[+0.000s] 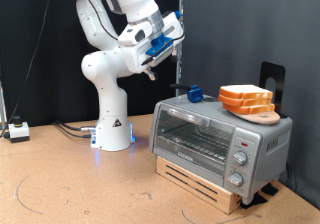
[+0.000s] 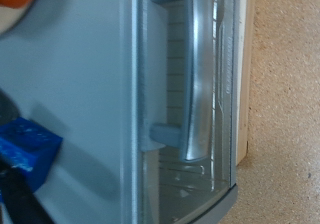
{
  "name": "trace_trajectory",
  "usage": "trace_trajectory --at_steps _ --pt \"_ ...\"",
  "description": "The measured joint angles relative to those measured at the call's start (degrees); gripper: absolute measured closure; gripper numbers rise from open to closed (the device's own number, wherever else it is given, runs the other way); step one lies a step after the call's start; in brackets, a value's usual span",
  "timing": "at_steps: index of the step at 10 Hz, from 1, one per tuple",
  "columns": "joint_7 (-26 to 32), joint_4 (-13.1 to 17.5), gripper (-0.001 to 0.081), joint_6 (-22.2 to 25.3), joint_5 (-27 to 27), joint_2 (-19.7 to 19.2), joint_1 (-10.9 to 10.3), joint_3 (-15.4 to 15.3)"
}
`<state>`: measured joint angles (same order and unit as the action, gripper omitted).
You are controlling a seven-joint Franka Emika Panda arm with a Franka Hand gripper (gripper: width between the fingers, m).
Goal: Make a piece of toast with the oven
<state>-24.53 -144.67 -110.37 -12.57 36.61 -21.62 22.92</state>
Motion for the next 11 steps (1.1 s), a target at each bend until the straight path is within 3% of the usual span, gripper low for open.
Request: trace_trajectory --at_steps 4,9,11 --pt "1.2 -4.5 -0.0003 -2.0 1.2 -1.3 0.8 0.4" --pt "4.0 -6.0 -0.0003 -3.0 -0.5 -1.5 0.1 0.8" --pt "4.8 -8.0 -0.0003 -5.2 -0.5 -2.3 -0.1 0.3"
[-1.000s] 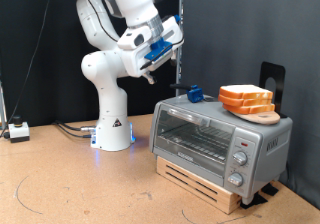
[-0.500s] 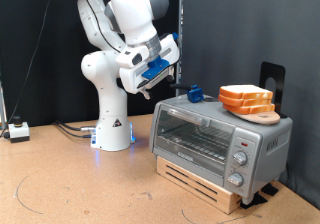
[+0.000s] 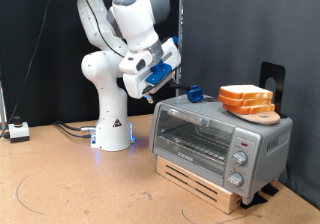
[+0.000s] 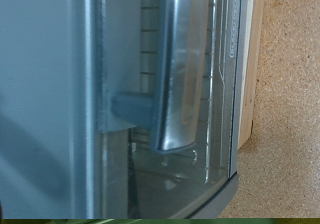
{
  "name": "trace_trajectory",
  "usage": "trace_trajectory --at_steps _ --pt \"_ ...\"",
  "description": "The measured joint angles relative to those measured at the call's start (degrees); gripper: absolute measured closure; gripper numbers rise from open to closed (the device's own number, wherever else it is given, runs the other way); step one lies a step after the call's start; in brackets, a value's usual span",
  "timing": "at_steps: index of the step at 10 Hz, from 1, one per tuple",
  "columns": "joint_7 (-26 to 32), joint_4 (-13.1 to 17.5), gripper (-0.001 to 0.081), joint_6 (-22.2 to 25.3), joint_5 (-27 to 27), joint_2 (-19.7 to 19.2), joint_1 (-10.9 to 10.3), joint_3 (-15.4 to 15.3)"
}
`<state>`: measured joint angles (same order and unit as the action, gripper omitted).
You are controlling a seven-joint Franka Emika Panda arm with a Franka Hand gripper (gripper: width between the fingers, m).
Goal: Make a piece of toast with the oven
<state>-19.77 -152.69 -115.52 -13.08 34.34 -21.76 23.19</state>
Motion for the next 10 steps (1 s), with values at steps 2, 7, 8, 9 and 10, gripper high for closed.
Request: trace_trajectory --at_steps 2,7,8,9,10 --pt "0.0 -2.0 -0.0003 -3.9 0.0 -2.4 -0.2 -0.9" --pt "0.4 -3.6 -0.0003 -13.1 -1.3 -9.8 -2.2 -2.2" --pt "0.6 -3.5 -0.0003 -13.4 -1.7 -10.1 -2.3 -2.1" --pt "0.7 -3.4 -0.0003 -13.4 -1.7 -10.2 -2.2 -1.8" --pt "0.7 -3.3 -0.0003 -13.4 -1.7 -10.2 -1.9 -1.1"
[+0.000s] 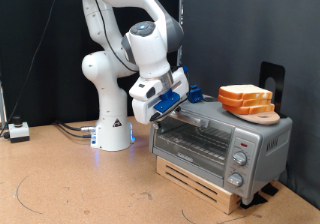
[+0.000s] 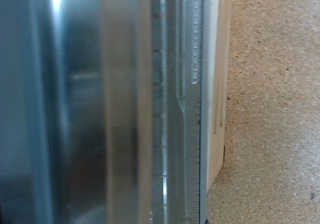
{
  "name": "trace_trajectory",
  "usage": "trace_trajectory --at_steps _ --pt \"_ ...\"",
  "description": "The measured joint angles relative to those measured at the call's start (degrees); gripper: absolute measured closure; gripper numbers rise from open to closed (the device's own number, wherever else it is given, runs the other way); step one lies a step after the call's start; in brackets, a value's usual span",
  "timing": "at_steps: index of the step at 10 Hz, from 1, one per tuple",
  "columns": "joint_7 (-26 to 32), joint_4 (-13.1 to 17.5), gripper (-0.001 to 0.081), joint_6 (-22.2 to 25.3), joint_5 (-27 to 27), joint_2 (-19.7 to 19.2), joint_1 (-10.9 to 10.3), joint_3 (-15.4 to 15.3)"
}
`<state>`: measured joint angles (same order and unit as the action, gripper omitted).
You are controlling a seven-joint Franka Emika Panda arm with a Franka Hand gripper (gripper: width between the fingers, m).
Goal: Make a piece of toast with the oven
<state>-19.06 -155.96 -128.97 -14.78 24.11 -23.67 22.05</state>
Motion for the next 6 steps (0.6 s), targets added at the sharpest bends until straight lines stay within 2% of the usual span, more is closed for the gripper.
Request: trace_trajectory --at_steps 3,6 --pt "0.1 0.7 -0.0003 -0.6 1.6 -0.9 1.9 1.8" --pt "0.1 2.7 -0.0003 -2.0 2.4 -4.2 2.9 3.1"
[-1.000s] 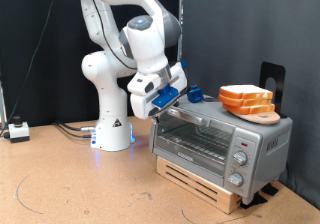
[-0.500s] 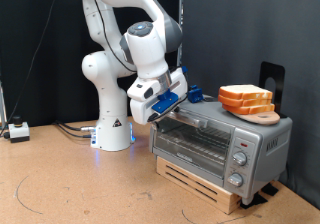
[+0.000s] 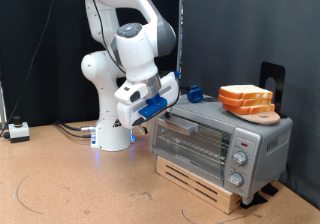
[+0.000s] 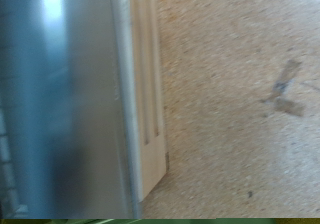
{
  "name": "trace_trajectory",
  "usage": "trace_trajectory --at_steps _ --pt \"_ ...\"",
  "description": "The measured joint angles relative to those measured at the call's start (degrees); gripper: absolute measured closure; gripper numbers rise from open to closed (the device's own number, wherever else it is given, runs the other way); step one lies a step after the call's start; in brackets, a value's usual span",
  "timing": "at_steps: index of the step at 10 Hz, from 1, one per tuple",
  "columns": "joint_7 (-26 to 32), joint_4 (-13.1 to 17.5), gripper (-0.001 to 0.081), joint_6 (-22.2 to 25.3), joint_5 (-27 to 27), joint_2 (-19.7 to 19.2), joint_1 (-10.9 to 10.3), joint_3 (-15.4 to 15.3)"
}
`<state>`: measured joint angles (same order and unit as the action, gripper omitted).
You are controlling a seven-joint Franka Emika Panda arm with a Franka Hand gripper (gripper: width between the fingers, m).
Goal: Make a piece of toast with the oven
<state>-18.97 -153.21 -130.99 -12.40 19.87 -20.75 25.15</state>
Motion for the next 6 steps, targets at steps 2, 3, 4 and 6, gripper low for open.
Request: trace_trajectory --at_steps 2,3,4,6 --pt "-0.3 2.1 -0.0003 -0.6 0.0 -3.2 0.4 0.5" --pt "-0.3 3.6 -0.0003 -1.0 -0.2 -4.9 0.5 0.7" --pt "0.0 5.0 -0.0003 -1.3 -0.7 -6.5 0.5 1.2" --pt "0.7 7.5 -0.0003 -1.4 -1.1 -9.3 0.5 1.8"
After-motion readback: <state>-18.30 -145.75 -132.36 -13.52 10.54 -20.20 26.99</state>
